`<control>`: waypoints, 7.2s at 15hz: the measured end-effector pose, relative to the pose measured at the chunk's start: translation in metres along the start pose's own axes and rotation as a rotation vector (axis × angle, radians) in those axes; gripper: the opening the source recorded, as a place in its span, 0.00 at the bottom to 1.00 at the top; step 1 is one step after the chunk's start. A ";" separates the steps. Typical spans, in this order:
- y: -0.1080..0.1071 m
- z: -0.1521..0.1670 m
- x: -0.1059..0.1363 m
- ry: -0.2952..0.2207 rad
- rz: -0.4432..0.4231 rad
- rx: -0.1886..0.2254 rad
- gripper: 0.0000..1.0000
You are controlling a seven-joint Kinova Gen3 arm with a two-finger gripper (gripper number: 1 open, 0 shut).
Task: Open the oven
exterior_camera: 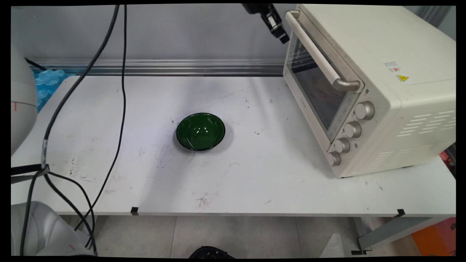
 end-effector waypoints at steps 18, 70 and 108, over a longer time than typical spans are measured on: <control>-0.009 0.022 0.045 0.092 0.004 0.014 0.00; -0.021 0.047 -0.058 -0.039 -0.064 -0.032 0.00; 0.018 0.081 -0.194 -0.126 -0.065 0.008 0.00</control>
